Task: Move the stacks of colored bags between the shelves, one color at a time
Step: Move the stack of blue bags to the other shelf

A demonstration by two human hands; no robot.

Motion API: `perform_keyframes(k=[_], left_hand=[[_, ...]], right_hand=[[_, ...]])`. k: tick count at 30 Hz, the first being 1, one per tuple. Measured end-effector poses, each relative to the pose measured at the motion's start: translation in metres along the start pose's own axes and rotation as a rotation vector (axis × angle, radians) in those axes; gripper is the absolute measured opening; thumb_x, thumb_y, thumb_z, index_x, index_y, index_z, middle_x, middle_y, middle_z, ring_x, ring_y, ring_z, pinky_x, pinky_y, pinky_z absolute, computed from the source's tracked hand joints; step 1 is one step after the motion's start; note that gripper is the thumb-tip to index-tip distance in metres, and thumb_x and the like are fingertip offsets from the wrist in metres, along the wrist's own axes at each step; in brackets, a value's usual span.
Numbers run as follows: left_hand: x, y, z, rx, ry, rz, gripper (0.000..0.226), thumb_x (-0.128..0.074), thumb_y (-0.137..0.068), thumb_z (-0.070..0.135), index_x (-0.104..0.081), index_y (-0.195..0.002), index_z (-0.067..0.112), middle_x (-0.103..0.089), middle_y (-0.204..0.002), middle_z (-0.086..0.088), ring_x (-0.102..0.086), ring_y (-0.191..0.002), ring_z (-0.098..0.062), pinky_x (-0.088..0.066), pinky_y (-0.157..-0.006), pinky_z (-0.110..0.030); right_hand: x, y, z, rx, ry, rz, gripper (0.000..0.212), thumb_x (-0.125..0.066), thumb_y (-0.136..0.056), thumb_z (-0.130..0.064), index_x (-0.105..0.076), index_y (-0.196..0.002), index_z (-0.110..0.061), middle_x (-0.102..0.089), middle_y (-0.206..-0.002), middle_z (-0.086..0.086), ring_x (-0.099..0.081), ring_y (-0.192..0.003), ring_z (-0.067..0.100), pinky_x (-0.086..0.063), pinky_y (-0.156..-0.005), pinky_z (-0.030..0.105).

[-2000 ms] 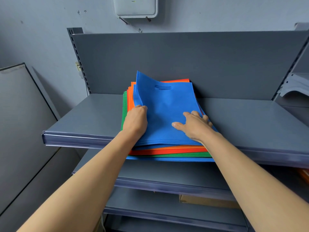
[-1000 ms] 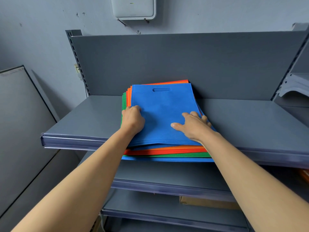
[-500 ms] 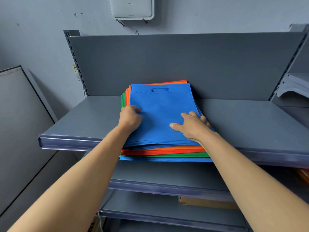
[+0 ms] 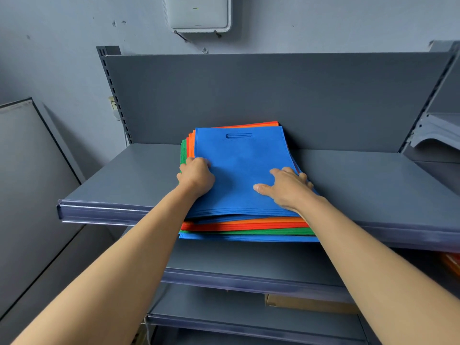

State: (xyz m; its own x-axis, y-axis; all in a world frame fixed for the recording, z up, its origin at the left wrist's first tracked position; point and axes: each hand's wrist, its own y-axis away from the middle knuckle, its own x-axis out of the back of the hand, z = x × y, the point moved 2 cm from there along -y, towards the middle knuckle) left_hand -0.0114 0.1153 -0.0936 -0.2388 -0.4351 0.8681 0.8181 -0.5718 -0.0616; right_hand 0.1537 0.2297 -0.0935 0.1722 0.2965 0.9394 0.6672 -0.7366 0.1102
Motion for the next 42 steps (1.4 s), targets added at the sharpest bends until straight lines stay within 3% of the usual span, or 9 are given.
perform_keyframes(k=[6,11,14,17,20,26,30,34,42], left_hand=[[0.003,-0.006,0.003,0.067,0.07,-0.029,0.021,-0.044,-0.086,0.0,-0.053,-0.098,0.014,-0.048,-0.127,-0.016,-0.035,-0.123,-0.033,-0.036,-0.097,-0.036],[0.001,-0.008,0.007,0.05,-0.013,0.031,0.029,-0.045,-0.085,0.0,-0.06,-0.1,0.019,-0.052,-0.109,-0.01,-0.036,-0.119,-0.032,-0.032,-0.097,-0.035],[-0.003,-0.006,0.011,-0.051,-0.125,0.061,0.034,-0.043,-0.084,-0.003,-0.06,-0.111,0.007,-0.046,-0.123,-0.012,-0.037,-0.115,-0.033,-0.034,-0.094,-0.039],[-0.002,0.002,0.016,-0.157,-0.185,0.047,0.014,-0.04,-0.082,-0.007,-0.051,-0.077,0.0,-0.041,-0.12,-0.017,-0.044,-0.089,-0.032,-0.037,-0.075,-0.037],[-0.002,0.007,0.021,-0.278,-0.282,0.076,0.032,-0.04,-0.082,-0.009,-0.028,-0.059,0.01,-0.039,-0.125,-0.017,-0.038,-0.077,-0.028,-0.031,-0.067,-0.035],[0.001,0.014,0.026,-0.394,-0.404,0.069,0.027,-0.039,-0.082,-0.011,-0.034,-0.062,0.007,-0.015,-0.153,-0.009,-0.04,-0.075,-0.028,-0.032,-0.065,-0.035],[-0.001,0.018,0.032,-0.473,-0.503,0.081,0.024,-0.038,-0.084,-0.01,-0.057,-0.091,0.002,-0.022,-0.152,-0.001,-0.055,-0.099,-0.033,-0.042,-0.073,-0.04],[-0.003,0.018,0.036,-0.531,-0.519,0.089,0.034,-0.037,-0.084,-0.009,-0.06,-0.107,0.001,-0.034,-0.148,0.001,-0.055,-0.107,-0.032,-0.046,-0.079,-0.039],[0.021,0.025,0.034,-0.368,-0.441,0.23,0.02,-0.048,-0.077,-0.014,-0.046,-0.079,0.006,-0.048,-0.117,-0.013,-0.042,-0.071,-0.032,-0.028,-0.061,-0.034]], right_hand=[[0.007,-0.012,0.005,-0.04,-0.094,0.093,0.067,-0.056,-0.085,-0.056,-0.042,-0.134,-0.012,-0.026,-0.149,0.01,-0.032,-0.13,0.034,-0.037,-0.103,0.046],[0.007,-0.019,0.012,-0.061,-0.171,0.05,0.073,-0.061,-0.082,-0.055,-0.041,-0.133,-0.006,-0.026,-0.148,0.012,-0.038,-0.127,0.032,-0.04,-0.102,0.044],[0.009,-0.022,0.012,-0.07,-0.172,0.043,0.072,-0.063,-0.08,-0.054,-0.044,-0.13,-0.005,-0.031,-0.144,0.014,-0.04,-0.125,0.031,-0.041,-0.1,0.043],[0.012,-0.026,0.011,-0.073,-0.166,0.037,0.071,-0.066,-0.078,-0.054,-0.046,-0.127,-0.006,-0.038,-0.14,0.014,-0.041,-0.124,0.031,-0.043,-0.098,0.042],[0.014,-0.027,0.009,-0.072,-0.142,0.026,0.072,-0.065,-0.08,-0.052,-0.043,-0.13,-0.005,-0.037,-0.142,0.014,-0.036,-0.128,0.031,-0.041,-0.099,0.039],[0.014,-0.027,0.009,-0.055,-0.112,0.016,0.071,-0.061,-0.084,-0.051,-0.039,-0.135,-0.007,-0.032,-0.146,0.014,-0.03,-0.131,0.032,-0.036,-0.098,0.038],[0.014,-0.026,0.009,-0.042,-0.096,0.019,0.069,-0.059,-0.085,-0.051,-0.039,-0.134,-0.006,-0.032,-0.145,0.015,-0.03,-0.13,0.032,-0.036,-0.098,0.038],[0.013,-0.027,0.009,-0.04,-0.093,0.024,0.069,-0.059,-0.085,-0.051,-0.04,-0.134,-0.007,-0.032,-0.144,0.014,-0.03,-0.129,0.032,-0.036,-0.098,0.038],[0.015,-0.023,0.006,-0.021,-0.089,0.135,0.068,-0.057,-0.085,-0.053,-0.038,-0.135,-0.011,-0.029,-0.143,0.011,-0.031,-0.126,0.032,-0.037,-0.098,0.04]])
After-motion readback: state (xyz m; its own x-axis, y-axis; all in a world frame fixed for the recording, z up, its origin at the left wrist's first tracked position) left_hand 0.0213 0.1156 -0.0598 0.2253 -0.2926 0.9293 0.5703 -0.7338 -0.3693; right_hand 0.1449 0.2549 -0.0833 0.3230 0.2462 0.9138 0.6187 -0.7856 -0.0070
